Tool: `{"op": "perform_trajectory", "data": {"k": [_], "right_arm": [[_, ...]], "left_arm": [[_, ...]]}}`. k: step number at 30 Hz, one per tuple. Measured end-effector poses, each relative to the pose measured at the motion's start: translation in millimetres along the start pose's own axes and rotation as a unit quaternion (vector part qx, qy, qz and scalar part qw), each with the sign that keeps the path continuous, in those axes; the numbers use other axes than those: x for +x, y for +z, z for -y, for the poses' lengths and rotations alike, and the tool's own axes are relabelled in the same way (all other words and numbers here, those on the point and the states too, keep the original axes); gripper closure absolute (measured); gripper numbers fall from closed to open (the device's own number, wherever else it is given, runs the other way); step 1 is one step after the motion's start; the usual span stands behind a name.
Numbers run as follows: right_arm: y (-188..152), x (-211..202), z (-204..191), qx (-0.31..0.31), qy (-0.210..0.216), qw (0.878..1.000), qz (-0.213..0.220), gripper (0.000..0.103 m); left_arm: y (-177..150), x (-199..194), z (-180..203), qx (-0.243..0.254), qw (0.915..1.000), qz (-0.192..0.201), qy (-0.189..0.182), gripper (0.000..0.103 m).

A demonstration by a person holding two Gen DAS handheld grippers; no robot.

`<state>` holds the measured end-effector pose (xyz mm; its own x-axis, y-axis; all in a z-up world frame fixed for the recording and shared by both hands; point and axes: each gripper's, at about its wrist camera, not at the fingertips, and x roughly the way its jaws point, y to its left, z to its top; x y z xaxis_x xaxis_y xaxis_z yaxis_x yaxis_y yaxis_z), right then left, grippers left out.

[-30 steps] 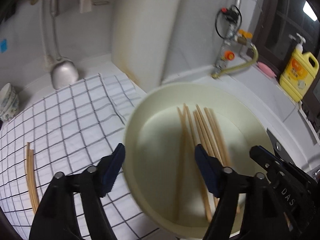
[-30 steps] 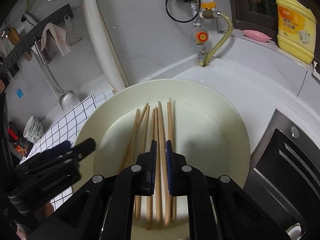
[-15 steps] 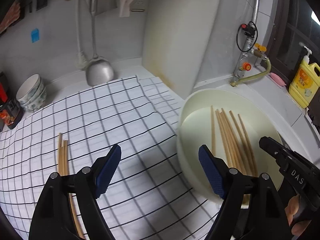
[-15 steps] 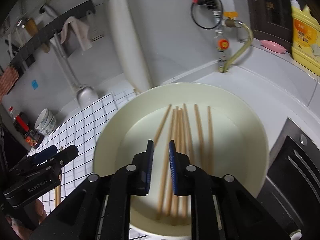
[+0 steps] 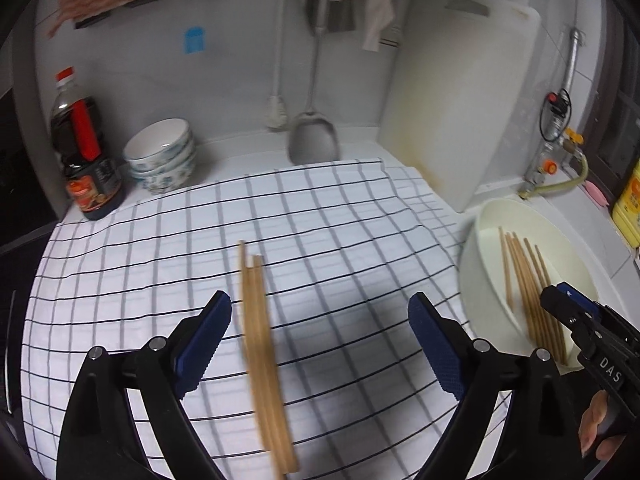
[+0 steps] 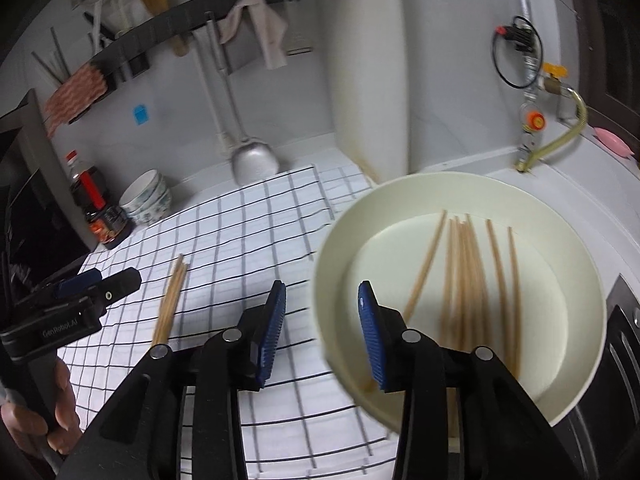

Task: Organize utensils
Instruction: 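Move both open tools back to the chopstick row, then lower both open tools toward the remaining chopsticks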

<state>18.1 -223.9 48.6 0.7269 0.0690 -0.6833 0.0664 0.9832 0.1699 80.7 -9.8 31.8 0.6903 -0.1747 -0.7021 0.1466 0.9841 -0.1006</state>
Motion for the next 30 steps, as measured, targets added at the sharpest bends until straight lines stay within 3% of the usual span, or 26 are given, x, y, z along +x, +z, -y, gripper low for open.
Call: {"op": "perform_trajectory", "data": {"k": [13, 25, 30], "right_arm": [[-25, 27, -100, -0.085, 0.064, 0.994, -0.031, 0.057], [-47, 89, -157, -0.129, 0.085, 0.984, -0.092, 0.057], [-52, 113, -166, -0.138, 0.081, 0.981, -0.110, 0.057]], "left_arm": [[-43, -10, -99, -0.049, 0.9951, 0.011, 0.085, 0.010], [-70, 7, -127, -0.059, 0.9933, -0.010, 0.099, 0.010], [-83, 19, -137, -0.081, 0.9925, -0.026, 0.088, 0.010]]}}
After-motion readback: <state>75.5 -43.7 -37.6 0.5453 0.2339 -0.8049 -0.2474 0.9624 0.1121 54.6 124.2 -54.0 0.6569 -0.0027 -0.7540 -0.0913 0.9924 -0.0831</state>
